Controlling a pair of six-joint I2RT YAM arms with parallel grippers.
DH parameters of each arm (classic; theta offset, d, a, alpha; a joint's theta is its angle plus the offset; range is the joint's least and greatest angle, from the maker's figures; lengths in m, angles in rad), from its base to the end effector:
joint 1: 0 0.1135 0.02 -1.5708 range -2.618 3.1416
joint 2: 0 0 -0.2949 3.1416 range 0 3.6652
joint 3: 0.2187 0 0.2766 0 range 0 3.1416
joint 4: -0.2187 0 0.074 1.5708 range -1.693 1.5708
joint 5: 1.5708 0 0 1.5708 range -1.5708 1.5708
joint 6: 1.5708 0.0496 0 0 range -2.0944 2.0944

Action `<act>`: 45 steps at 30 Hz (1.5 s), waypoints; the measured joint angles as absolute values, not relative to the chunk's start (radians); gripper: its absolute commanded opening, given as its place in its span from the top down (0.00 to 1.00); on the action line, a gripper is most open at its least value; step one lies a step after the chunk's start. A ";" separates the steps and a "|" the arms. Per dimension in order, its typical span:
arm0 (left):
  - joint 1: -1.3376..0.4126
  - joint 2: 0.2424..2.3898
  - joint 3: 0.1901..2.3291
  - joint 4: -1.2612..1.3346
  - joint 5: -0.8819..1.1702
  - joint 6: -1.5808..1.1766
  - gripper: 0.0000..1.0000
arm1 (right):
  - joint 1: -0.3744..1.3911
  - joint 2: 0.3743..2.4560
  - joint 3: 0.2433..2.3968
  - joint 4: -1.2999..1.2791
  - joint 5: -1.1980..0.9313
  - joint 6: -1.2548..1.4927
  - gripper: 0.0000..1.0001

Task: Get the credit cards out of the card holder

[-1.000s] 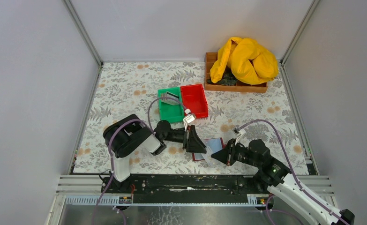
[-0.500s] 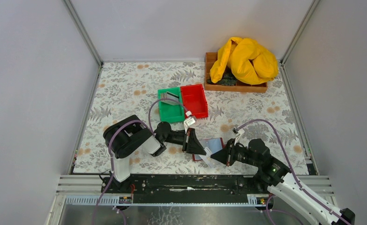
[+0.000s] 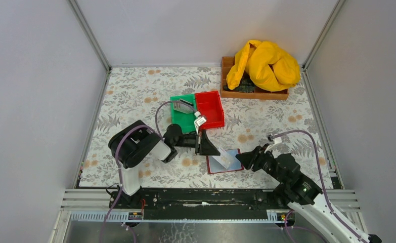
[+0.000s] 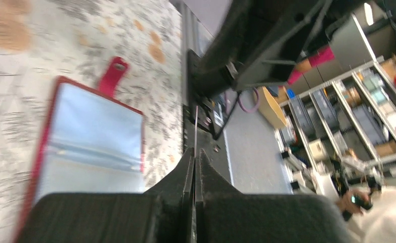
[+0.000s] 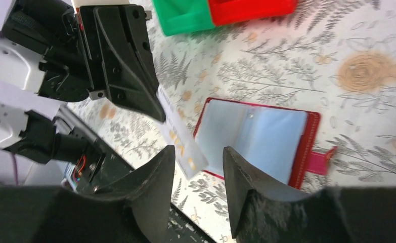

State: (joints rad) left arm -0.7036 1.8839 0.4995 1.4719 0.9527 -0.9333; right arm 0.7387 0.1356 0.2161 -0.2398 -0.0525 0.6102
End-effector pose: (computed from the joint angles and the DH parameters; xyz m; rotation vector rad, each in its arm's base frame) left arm 0.2195 -0.2393 0.1488 0.7381 1.7550 -1.9069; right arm 0.0826 0.0787 0.2153 -0.1596 1.8385 1.0196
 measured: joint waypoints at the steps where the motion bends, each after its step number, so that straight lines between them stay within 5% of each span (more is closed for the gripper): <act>1: -0.685 1.884 0.509 1.448 0.943 -0.928 1.00 | 0.738 0.118 0.216 -0.254 -0.021 0.614 0.53; 11: -0.572 1.740 0.847 0.574 0.702 -0.606 1.00 | 0.739 0.148 0.216 -0.291 0.092 0.616 0.53; 20: -0.403 1.634 0.983 0.181 0.595 -0.504 1.00 | 0.739 0.345 0.222 -0.215 0.092 0.542 0.53; 45: -0.312 1.584 1.097 -0.054 0.126 -0.574 1.00 | 0.739 0.508 0.162 -0.043 0.085 0.521 0.53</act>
